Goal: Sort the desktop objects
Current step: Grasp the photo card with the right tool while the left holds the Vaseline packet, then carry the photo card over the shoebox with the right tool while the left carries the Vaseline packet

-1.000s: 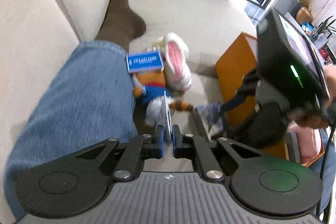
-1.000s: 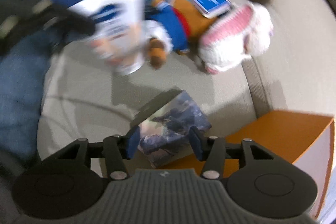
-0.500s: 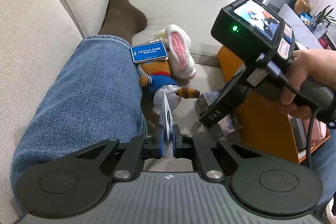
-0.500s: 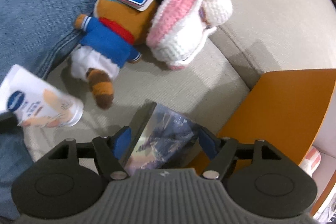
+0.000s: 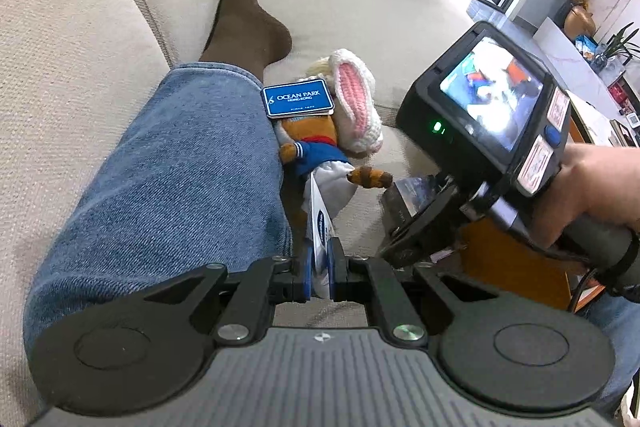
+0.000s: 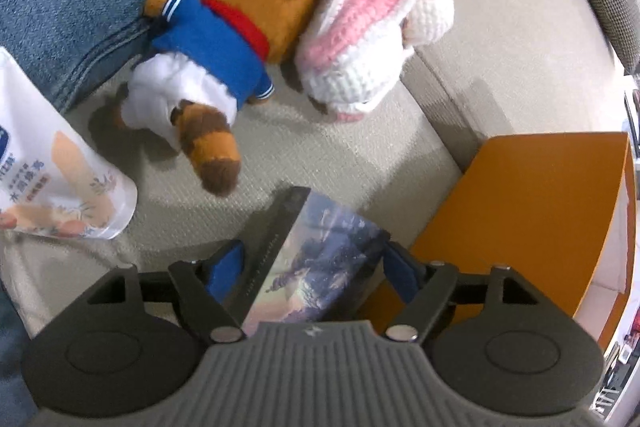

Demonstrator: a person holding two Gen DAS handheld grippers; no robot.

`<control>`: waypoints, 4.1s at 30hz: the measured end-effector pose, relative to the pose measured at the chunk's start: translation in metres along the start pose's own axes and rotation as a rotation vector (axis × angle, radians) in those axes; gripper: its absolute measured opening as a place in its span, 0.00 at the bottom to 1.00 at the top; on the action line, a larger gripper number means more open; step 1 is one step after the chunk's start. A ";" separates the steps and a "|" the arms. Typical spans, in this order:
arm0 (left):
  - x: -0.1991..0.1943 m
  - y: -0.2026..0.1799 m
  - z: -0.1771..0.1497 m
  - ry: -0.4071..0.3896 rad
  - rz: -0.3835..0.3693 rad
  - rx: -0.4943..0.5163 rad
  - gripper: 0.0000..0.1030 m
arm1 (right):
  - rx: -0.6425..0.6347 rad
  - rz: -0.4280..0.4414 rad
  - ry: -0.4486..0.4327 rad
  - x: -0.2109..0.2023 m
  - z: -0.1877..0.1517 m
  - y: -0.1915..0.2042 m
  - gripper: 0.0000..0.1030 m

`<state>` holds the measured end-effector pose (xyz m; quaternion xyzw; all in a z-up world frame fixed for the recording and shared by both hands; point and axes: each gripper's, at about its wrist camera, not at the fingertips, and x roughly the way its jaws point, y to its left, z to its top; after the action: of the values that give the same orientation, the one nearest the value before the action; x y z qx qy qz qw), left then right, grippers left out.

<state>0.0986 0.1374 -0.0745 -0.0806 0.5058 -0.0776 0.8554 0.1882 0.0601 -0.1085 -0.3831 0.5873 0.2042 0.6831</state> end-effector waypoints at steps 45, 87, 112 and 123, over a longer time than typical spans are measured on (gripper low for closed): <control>-0.005 0.005 -0.009 -0.014 -0.030 -0.007 0.08 | 0.167 -0.057 -0.158 -0.014 -0.019 0.005 0.59; -0.055 -0.054 0.032 -0.128 -0.059 0.070 0.07 | 0.477 0.383 -0.378 -0.153 -0.146 -0.139 0.24; 0.078 -0.246 0.126 -0.002 -0.159 0.313 0.06 | 0.625 0.273 -0.384 -0.076 -0.223 -0.275 0.24; 0.133 -0.246 0.141 0.051 -0.022 0.326 0.06 | 0.555 0.392 -0.368 -0.038 -0.192 -0.282 0.24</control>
<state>0.2736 -0.1230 -0.0676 0.0556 0.5073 -0.1700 0.8430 0.2608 -0.2554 0.0047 -0.0209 0.5500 0.2294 0.8028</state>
